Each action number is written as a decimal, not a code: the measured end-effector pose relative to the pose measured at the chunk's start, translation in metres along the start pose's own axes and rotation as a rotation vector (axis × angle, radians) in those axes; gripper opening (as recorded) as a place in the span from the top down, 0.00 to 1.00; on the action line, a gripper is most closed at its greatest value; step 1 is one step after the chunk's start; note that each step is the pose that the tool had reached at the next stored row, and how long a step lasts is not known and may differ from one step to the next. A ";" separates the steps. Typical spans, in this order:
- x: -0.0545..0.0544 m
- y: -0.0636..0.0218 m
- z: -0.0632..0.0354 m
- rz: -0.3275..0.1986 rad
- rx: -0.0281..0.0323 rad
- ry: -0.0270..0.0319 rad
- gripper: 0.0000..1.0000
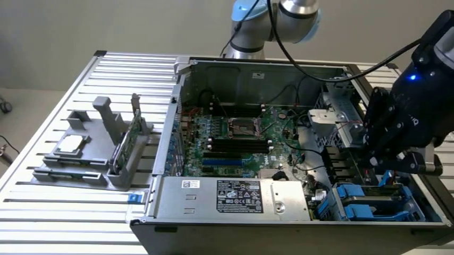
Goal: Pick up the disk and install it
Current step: 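Insert the second disk wire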
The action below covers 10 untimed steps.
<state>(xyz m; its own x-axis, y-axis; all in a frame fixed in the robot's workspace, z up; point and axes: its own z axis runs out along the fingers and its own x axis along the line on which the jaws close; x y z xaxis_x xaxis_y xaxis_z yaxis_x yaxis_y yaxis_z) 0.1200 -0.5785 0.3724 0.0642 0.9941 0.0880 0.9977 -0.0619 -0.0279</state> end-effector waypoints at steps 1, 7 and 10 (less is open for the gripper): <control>0.002 0.0012 -0.0027 0.000 -0.0002 -0.0030 0.76; 0.004 0.0116 -0.0074 0.000 -0.0011 -0.0155 0.76; 0.004 0.0126 -0.0075 0.001 -0.0025 -0.0262 0.76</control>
<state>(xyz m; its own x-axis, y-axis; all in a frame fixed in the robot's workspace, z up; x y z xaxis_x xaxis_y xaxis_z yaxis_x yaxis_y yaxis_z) 0.1331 -0.5756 0.3799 0.0642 0.9960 0.0619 0.9977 -0.0628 -0.0254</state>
